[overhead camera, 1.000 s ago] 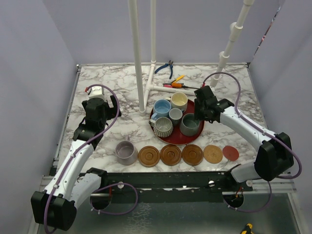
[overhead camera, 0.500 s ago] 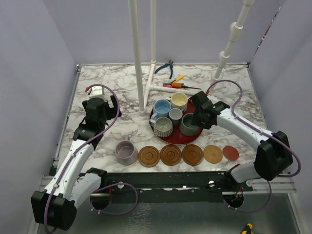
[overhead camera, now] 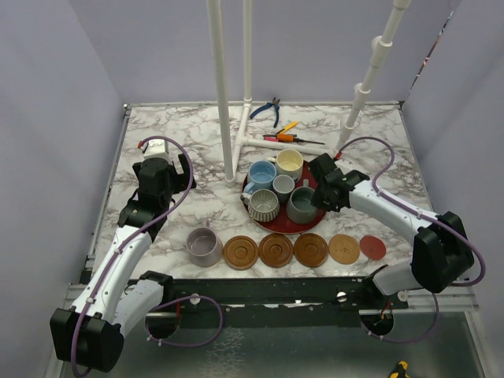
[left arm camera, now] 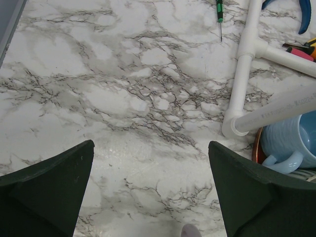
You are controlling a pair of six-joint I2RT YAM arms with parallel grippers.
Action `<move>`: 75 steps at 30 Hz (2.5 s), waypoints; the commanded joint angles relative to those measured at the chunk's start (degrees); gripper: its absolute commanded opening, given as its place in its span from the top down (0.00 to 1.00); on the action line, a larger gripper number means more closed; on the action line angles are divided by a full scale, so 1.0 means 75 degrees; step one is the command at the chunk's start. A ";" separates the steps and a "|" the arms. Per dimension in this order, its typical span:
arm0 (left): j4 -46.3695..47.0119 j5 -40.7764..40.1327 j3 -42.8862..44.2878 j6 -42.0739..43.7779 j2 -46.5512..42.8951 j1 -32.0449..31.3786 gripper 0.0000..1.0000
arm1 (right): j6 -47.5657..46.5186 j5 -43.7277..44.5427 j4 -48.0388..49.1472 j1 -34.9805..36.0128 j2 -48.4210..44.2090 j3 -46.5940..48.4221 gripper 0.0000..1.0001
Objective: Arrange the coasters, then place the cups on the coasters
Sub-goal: Pick up the cup from the tray, then place the cup on the coaster.
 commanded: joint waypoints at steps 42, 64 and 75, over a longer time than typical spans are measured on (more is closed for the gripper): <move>-0.0002 0.0130 -0.0022 -0.0029 -0.0277 0.0049 0.01 | 0.3133 0.2286 -0.2522 0.5314 -0.0350 0.2735 1.00; 0.0004 0.0178 -0.0024 -0.0024 -0.0355 0.0017 0.01 | 0.2971 0.1621 -0.2321 0.5645 0.2057 0.3742 1.00; 0.0000 0.0178 -0.0024 -0.0024 -0.0340 0.0001 0.01 | 0.2857 0.1465 -0.2320 0.5643 0.2455 0.3830 1.00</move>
